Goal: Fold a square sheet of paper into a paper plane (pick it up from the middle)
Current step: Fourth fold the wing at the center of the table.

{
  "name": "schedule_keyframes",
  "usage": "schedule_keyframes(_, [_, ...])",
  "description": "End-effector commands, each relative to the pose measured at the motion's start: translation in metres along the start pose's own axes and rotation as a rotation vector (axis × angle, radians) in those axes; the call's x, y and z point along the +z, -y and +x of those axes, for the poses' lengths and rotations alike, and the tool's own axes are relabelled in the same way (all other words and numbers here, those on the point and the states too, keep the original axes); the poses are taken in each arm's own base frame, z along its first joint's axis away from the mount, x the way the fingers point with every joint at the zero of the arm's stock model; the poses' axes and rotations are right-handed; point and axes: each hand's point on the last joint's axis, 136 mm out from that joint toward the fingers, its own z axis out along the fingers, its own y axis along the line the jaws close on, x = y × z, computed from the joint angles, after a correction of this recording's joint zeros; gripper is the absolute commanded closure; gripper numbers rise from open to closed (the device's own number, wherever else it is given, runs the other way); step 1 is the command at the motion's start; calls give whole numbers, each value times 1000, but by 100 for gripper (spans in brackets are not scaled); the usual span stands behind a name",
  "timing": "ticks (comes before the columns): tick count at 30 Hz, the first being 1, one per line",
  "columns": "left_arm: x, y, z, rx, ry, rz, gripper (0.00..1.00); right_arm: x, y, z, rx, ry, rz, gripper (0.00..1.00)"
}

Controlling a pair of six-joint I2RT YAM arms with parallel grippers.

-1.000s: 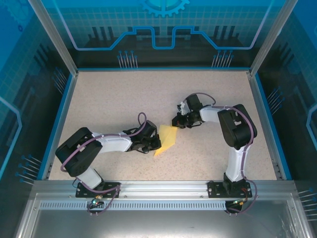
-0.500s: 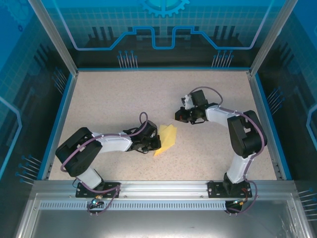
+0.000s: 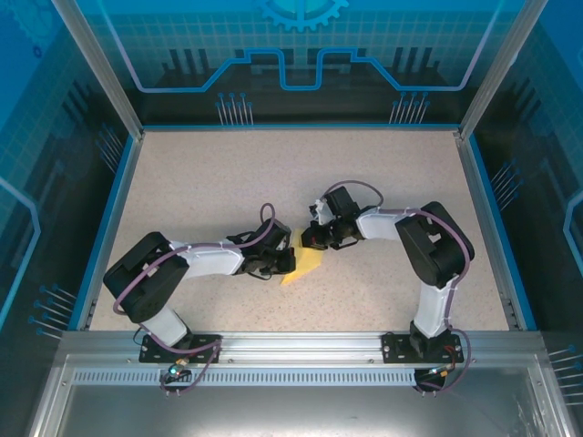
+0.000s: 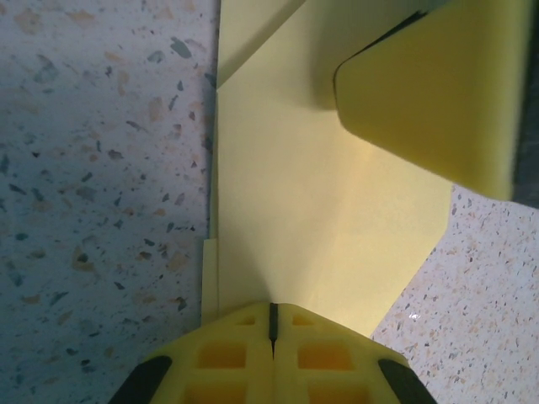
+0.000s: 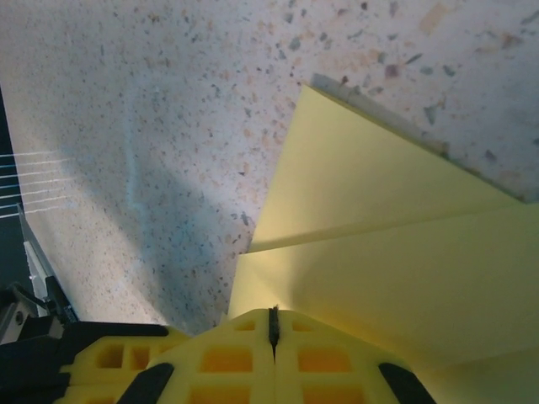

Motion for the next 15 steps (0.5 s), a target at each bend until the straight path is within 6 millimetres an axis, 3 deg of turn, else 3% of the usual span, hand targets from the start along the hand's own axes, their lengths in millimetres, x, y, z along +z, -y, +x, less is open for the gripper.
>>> schedule_keyframes(1, [-3,-14,9,-9,-33,-46,100,9,7,11,22,-38,6,98])
schedule_keyframes(4, [-8,-5,5,-13,-22,-15,100,12,15,14,34,-51,30,98])
schedule_keyframes(11, [-24,38,-11,-39,5,154,99,14,29,18,51,-66,84,98])
schedule_keyframes(15, [-17,41,-9,-71,-19,177,99,15,31,18,53,-70,93,98])
